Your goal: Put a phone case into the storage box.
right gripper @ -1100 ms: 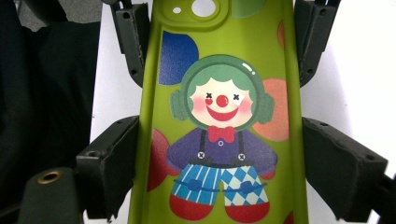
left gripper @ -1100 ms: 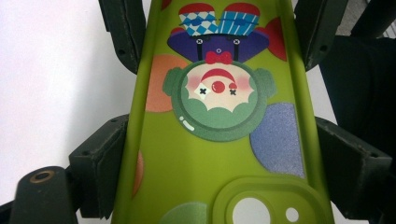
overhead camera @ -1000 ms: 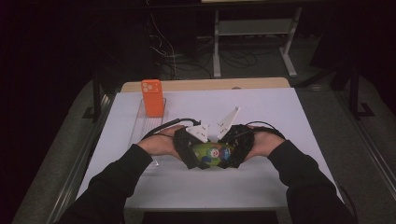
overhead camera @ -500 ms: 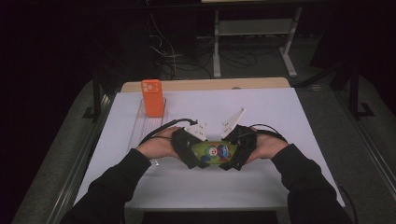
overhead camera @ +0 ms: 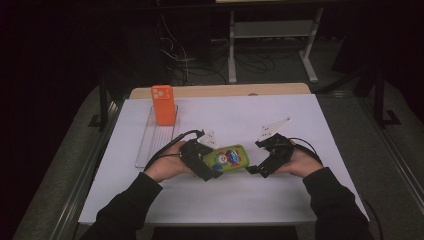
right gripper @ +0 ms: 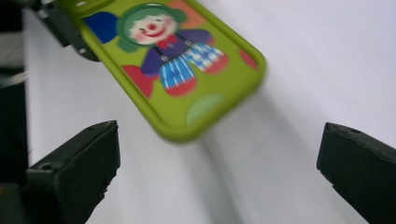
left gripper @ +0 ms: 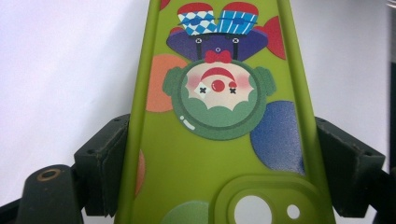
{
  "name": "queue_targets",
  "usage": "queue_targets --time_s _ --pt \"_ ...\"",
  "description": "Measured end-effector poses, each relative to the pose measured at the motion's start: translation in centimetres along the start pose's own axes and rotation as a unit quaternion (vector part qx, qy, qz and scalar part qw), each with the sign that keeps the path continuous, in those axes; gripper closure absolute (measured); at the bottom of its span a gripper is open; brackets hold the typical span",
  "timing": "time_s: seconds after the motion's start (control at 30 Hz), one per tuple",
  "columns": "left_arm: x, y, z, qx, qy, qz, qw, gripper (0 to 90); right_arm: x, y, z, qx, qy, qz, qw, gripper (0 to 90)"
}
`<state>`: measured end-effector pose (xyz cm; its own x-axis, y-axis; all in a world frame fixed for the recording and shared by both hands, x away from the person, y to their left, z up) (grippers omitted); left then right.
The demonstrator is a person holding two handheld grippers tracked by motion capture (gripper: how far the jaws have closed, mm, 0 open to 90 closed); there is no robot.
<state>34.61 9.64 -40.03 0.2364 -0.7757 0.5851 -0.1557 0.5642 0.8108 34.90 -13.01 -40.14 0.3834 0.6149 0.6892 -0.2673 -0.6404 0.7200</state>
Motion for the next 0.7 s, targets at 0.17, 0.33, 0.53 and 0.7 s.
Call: queue_targets --time_s 0.17,0.33,0.53,0.7 --pt "-0.2 -0.1 -0.3 0.031 0.043 0.004 0.9986 15.5 -0.8 0.4 0.5 -0.039 -0.056 0.023 0.9974 0.0" --pt "-0.4 -0.4 -0.4 0.056 0.078 0.015 0.9952 15.5 -1.7 0.2 0.4 -0.070 -0.115 0.041 0.9901 0.0" --pt "-0.8 -0.5 -0.5 0.065 0.098 0.007 0.9931 15.4 -2.7 -0.7 -0.6 -0.086 -0.148 0.060 0.9834 0.0" --pt "-0.9 -0.5 -0.6 0.062 0.098 0.007 0.9932 15.4 -3.0 -1.7 -1.9 -0.071 -0.176 0.054 0.9803 0.0"
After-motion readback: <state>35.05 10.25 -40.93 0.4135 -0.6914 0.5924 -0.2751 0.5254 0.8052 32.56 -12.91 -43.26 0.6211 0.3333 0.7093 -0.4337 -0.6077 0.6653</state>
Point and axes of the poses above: each handheld gripper's, and its own axes: y roughly backward along the jaws, x roughly out of its top, z roughly to its right, the point moved 3 cm from there along -y, roughly forward along the jaws, and after that the axes turned 1 degree about -x, right-handed, at the moved point
